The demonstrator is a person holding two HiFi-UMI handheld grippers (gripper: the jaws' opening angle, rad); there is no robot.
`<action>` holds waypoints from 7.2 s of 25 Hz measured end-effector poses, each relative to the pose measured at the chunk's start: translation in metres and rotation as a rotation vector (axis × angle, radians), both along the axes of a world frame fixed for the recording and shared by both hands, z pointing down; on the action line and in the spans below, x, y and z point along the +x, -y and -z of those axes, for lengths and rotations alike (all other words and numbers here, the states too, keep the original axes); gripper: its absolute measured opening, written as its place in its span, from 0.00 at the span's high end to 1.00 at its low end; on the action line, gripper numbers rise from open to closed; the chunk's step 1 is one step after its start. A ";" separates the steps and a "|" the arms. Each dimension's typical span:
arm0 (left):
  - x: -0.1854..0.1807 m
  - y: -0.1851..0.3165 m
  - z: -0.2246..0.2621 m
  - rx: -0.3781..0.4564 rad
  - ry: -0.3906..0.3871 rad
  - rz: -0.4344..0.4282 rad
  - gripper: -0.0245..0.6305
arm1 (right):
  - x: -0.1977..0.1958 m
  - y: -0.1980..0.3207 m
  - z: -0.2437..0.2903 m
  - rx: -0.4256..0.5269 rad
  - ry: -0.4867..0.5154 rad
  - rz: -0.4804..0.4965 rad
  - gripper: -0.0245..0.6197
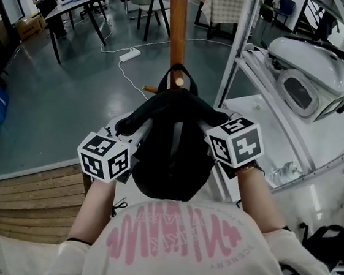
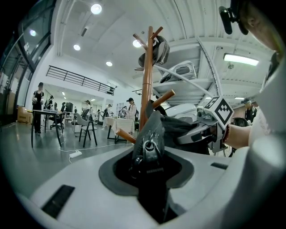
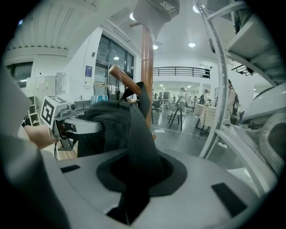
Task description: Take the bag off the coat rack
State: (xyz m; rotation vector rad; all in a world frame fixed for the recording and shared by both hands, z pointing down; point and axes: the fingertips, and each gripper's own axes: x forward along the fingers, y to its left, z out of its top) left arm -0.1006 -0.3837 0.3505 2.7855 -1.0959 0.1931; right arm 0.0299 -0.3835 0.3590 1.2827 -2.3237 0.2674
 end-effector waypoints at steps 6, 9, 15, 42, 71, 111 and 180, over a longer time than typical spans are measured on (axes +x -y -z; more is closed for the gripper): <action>0.000 -0.005 0.007 0.011 -0.003 0.002 0.80 | -0.001 -0.005 0.007 0.013 -0.001 -0.003 0.85; 0.000 -0.007 0.011 0.017 -0.005 0.002 0.80 | -0.001 -0.008 0.010 0.020 -0.001 -0.006 0.85; -0.001 -0.014 0.019 0.034 -0.010 0.005 0.80 | -0.003 -0.014 0.018 0.039 -0.003 -0.007 0.85; -0.002 -0.029 0.054 0.102 -0.025 -0.005 0.80 | -0.004 -0.028 0.050 0.113 -0.014 -0.013 0.85; -0.011 -0.041 0.055 0.124 -0.045 -0.057 0.80 | -0.013 -0.047 0.051 0.123 -0.029 -0.063 0.85; -0.021 -0.053 0.060 0.163 -0.059 -0.229 0.80 | -0.027 -0.075 0.051 0.148 -0.027 -0.233 0.85; 0.004 -0.144 0.049 0.140 -0.032 0.012 0.81 | 0.001 -0.136 0.037 0.104 -0.002 0.019 0.85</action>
